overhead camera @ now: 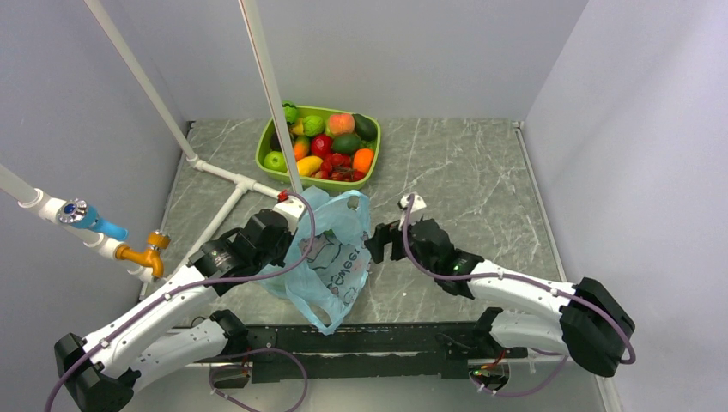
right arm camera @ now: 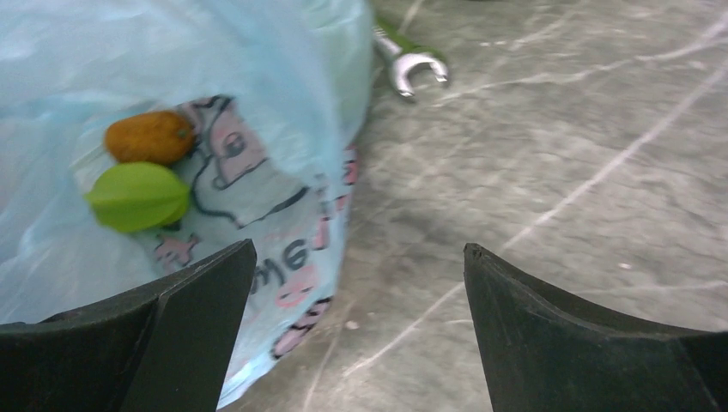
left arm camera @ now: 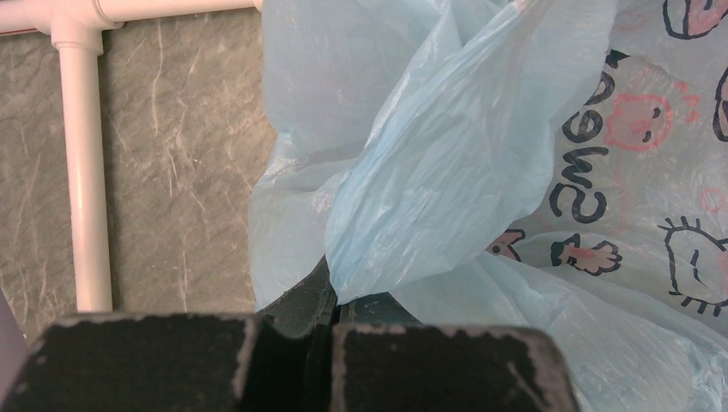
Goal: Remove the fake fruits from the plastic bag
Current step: Take out the fake fruit from the plastic bag.
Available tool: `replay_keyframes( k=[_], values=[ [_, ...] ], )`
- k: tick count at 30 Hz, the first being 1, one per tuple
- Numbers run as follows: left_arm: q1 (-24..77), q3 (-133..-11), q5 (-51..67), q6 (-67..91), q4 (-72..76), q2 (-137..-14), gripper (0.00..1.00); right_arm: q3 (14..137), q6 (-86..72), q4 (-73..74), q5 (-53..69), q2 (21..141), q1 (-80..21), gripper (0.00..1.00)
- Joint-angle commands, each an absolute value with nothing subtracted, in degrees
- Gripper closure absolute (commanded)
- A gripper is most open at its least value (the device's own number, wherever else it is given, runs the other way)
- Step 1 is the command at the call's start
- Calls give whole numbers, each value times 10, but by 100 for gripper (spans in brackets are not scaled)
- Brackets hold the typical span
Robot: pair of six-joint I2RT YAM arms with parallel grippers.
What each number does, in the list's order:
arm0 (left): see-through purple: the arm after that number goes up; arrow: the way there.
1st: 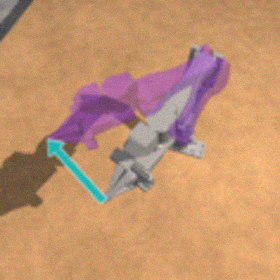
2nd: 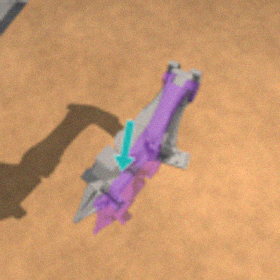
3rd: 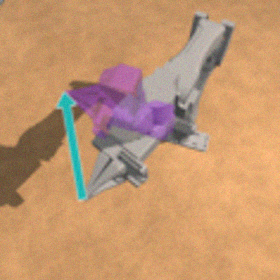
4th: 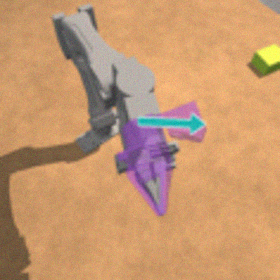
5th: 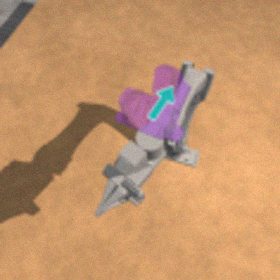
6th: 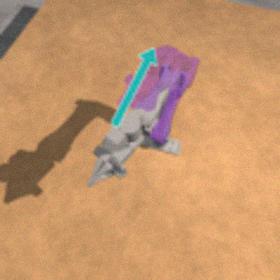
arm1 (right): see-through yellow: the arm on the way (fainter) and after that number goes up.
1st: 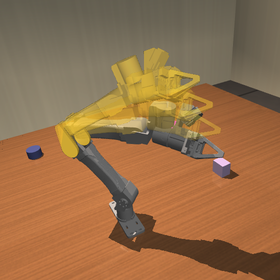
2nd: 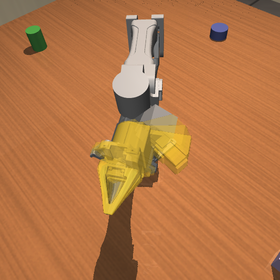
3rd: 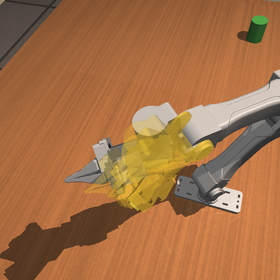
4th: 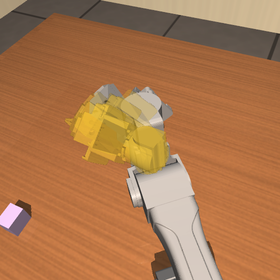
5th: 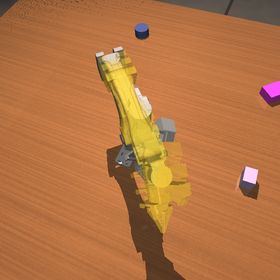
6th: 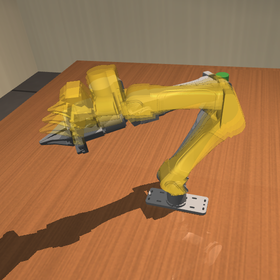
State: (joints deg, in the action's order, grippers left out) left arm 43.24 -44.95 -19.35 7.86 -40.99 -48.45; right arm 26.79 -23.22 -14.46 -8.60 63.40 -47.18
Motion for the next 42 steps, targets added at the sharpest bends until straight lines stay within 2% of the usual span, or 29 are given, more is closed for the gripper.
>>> replay_keyframes(
  k=[1,5,7,9,14,17,19,23,29,38,42],
  values=[
    [431,-463,-195,85,-397,-473,100,310,-206,-189,-114,633,-530,10],
    [431,-463,-195,85,-399,-472,100,334,-183,-220,-107,655,-584,24],
    [431,-463,-195,86,-398,-471,100,340,-174,-234,-114,668,-612,38],
    [431,-462,-194,87,-399,-470,100,338,-174,-251,-123,684,-639,47],
    [431,-463,-190,87,-398,-465,100,364,-183,-266,-125,761,-676,59],
    [432,-461,-187,87,-397,-463,100,425,-187,-204,-168,826,-684,67],
    [432,-461,-185,87,-396,-461,100,449,-177,-201,-189,855,-684,69],
    [432,-461,-184,86,-393,-453,100,486,-149,-223,-196,911,-681,57],
    [432,-453,-183,86,-382,-418,100,571,-135,-208,-177,1000,-679,46],
    [433,-450,-182,83,-374,-402,100,596,-153,-250,-97,1059,-654,13],
    [433,-452,-183,84,-377,-411,100,594,-141,-286,-33,1080,-654,3]
  ],
)
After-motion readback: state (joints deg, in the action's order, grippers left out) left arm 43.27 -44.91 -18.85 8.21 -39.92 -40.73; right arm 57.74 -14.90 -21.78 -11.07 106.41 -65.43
